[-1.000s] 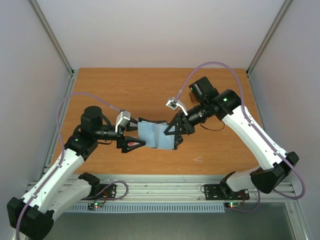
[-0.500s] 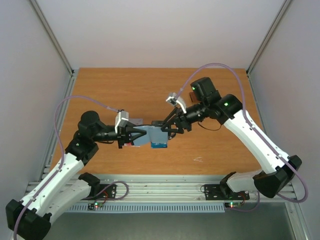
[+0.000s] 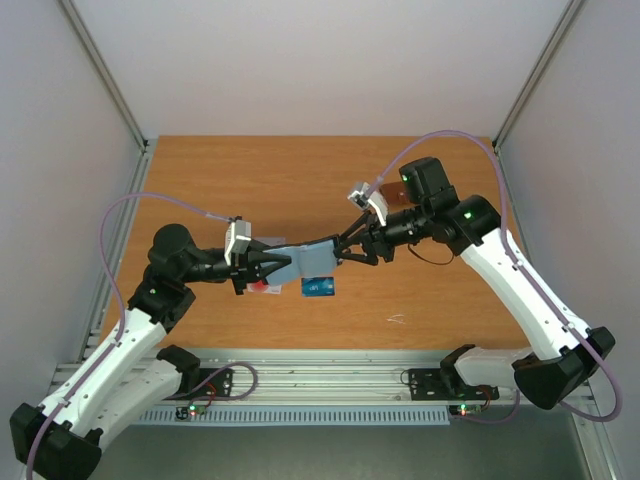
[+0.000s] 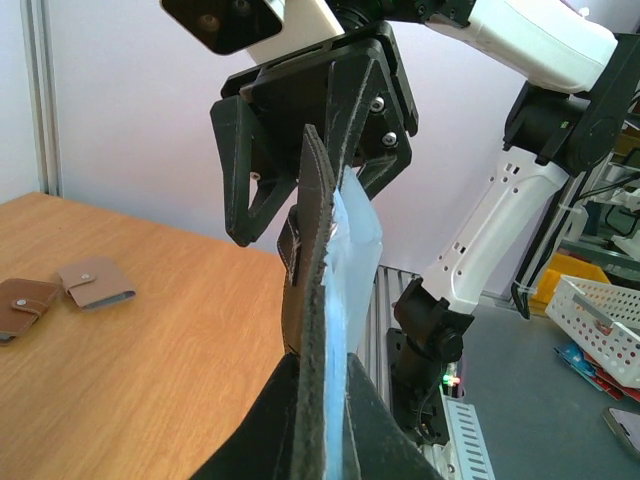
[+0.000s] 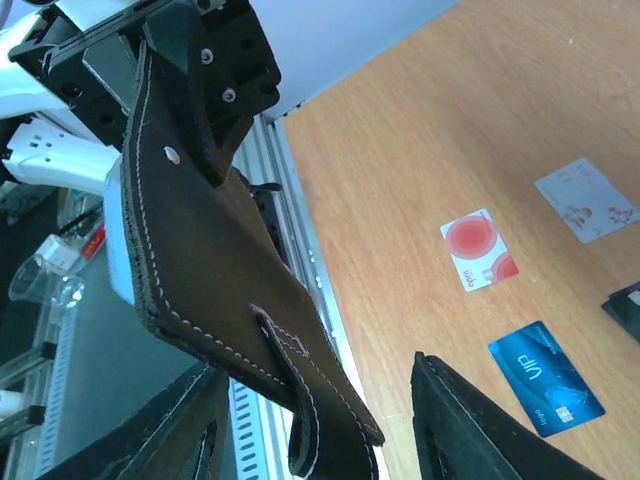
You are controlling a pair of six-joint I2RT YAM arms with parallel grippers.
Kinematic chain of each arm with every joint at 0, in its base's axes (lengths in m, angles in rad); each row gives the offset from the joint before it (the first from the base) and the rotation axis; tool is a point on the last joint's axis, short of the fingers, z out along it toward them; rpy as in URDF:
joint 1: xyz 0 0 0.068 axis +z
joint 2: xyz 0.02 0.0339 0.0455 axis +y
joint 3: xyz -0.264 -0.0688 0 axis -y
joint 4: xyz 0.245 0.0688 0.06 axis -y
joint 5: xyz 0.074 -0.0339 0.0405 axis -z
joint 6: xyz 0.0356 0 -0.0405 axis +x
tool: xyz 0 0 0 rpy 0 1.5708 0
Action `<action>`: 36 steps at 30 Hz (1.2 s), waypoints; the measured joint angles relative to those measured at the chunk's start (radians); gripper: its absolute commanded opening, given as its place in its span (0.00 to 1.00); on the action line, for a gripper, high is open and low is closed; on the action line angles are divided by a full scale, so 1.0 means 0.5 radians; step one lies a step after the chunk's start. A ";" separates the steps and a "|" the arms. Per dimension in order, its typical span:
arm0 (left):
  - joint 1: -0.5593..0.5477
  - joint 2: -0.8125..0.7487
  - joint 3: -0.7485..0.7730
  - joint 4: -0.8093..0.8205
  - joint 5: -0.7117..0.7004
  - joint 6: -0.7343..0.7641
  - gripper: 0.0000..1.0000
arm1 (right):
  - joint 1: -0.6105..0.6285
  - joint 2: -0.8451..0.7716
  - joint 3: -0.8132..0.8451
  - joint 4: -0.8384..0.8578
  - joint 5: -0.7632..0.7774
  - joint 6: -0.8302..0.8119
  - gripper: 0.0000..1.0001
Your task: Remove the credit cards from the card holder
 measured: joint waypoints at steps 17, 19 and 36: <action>-0.001 0.005 0.024 0.043 -0.040 -0.012 0.00 | 0.121 -0.093 -0.098 0.202 0.165 -0.039 0.63; 0.000 0.008 0.024 0.053 -0.108 -0.055 0.00 | 0.181 -0.074 -0.097 0.224 0.156 -0.029 0.66; -0.021 0.081 0.024 0.071 -0.477 -0.420 0.00 | 0.524 -0.012 -0.066 0.458 0.625 0.166 0.61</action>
